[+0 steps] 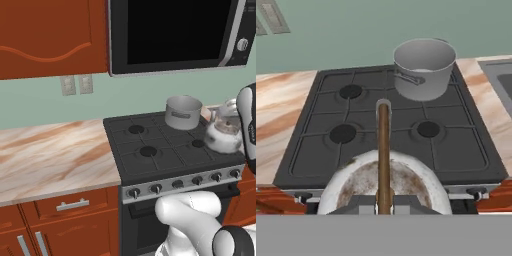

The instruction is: Pick the kettle from the counter and place it on a stove burner. Then turn the burner on.

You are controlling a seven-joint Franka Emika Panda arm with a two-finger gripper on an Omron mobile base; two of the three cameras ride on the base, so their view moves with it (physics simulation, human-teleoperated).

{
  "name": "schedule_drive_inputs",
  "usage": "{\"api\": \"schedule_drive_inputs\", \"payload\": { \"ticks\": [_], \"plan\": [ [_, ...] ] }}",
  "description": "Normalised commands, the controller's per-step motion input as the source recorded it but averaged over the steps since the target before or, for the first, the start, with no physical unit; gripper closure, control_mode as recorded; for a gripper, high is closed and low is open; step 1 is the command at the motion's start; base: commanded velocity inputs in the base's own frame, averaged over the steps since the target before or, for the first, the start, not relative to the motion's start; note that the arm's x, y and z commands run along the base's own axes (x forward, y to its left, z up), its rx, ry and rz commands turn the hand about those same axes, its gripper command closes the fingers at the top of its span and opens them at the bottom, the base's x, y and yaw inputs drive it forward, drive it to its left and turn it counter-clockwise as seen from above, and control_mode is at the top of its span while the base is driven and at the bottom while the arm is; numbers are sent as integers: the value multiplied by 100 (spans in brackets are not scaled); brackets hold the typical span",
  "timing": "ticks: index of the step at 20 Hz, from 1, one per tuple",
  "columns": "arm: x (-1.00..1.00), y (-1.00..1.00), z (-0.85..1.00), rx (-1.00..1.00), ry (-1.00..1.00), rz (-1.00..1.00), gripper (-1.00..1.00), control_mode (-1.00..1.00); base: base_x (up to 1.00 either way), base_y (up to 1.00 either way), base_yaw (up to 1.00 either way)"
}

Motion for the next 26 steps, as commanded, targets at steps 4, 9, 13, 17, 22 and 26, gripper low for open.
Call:
{"api": "schedule_drive_inputs", "payload": {
  "ticks": [4, 9, 13, 17, 22, 26],
  "plan": [
    [3, -29, -57, -2, -4, 9, 100, -100, 0, 0, 0],
    [14, -13, -50, -3, -5, 6, 100, -100, 0, 0, 0],
    [30, -7, -32, 0, -9, 1, 100, -100, 0, 0, 0],
    [48, -5, -13, 0, -9, 0, 100, -100, 0, 0, 0],
    [60, -4, -10, 0, -3, 0, 100, -100, 0, 0, 0],
    [62, -3, -22, 0, 0, 0, 100, -100, 0, 0, 0]
  ]
}}
